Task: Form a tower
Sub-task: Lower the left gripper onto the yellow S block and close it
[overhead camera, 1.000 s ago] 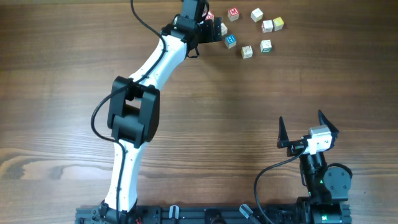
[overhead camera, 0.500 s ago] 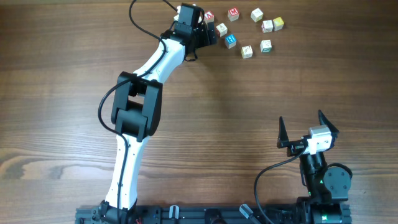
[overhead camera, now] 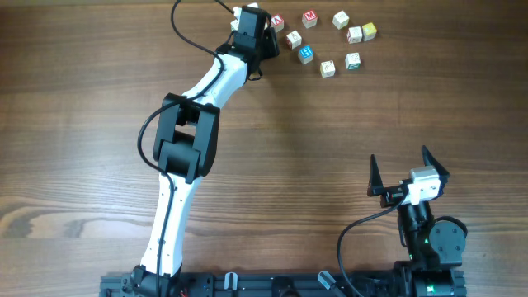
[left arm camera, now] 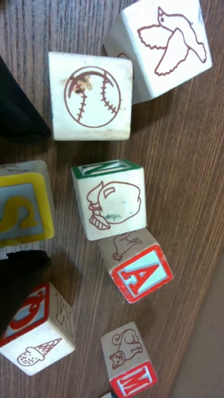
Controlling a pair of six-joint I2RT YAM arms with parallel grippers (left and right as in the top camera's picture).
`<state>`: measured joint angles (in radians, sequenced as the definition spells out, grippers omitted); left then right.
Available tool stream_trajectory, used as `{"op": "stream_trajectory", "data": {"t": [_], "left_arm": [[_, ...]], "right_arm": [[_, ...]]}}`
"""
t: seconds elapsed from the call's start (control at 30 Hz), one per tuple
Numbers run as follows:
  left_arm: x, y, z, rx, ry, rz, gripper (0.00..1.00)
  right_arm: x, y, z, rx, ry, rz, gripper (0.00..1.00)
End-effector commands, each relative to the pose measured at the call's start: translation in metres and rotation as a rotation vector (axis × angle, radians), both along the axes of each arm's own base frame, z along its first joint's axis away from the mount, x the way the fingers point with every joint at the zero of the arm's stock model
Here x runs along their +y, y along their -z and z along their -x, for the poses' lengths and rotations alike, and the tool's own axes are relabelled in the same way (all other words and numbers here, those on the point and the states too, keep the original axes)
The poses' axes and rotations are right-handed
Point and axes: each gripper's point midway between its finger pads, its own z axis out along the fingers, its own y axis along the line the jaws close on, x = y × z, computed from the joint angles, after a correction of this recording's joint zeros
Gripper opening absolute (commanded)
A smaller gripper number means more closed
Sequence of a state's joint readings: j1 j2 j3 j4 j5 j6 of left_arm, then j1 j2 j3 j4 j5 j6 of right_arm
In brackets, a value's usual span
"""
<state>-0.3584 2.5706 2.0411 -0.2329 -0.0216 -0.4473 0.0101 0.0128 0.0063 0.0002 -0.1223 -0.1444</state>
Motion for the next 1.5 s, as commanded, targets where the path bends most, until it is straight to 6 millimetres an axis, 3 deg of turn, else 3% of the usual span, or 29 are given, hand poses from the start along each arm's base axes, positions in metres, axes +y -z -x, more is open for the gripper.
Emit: {"op": "stream_trajectory", "data": {"t": [0.0,0.13,0.27,0.5,0.53,0.67,0.77,1.0,1.1,1.2,1.33,1.47], "left_arm": [[0.009,0.058,0.017,0.108,-0.008,-0.044,0.56],[0.005,0.055,0.020,0.117,0.000,-0.048,0.44],[0.002,0.040,0.023,0.119,0.006,-0.049,0.34],[0.002,-0.030,0.030,0.078,0.047,-0.073,0.31],[0.005,-0.052,0.035,0.074,0.041,-0.082,0.32],[0.010,-0.097,0.057,0.092,0.044,-0.092,0.27],[0.008,-0.112,0.082,0.146,0.062,-0.111,0.24],[-0.017,-0.085,0.151,0.366,0.115,-0.185,0.22],[-0.029,-0.074,0.162,0.390,0.107,-0.185,0.22],[-0.035,-0.049,0.174,0.416,0.090,-0.184,0.21],[-0.031,-0.006,0.191,0.447,0.101,-0.206,0.22],[-0.026,0.017,0.200,0.460,0.103,-0.214,0.24]], "right_arm": [[-0.003,-0.002,0.000,-0.011,0.015,0.011,1.00],[-0.003,-0.002,0.000,-0.011,0.015,0.012,1.00],[-0.003,-0.002,0.000,-0.011,0.015,0.012,1.00],[-0.003,-0.002,0.000,-0.011,0.015,0.011,1.00],[-0.003,-0.002,0.000,-0.011,0.015,0.012,1.00],[-0.003,-0.002,0.000,-0.011,0.015,0.011,1.00],[-0.003,-0.002,0.000,-0.011,0.015,0.012,1.00],[-0.003,-0.002,0.000,-0.011,0.015,0.011,1.00],[-0.003,-0.002,0.000,-0.011,0.015,0.011,1.00],[-0.003,-0.002,0.000,-0.011,0.015,0.011,1.00],[-0.003,-0.002,0.000,-0.011,0.015,0.011,1.00],[-0.003,-0.002,0.000,-0.011,0.015,0.011,1.00]]}}
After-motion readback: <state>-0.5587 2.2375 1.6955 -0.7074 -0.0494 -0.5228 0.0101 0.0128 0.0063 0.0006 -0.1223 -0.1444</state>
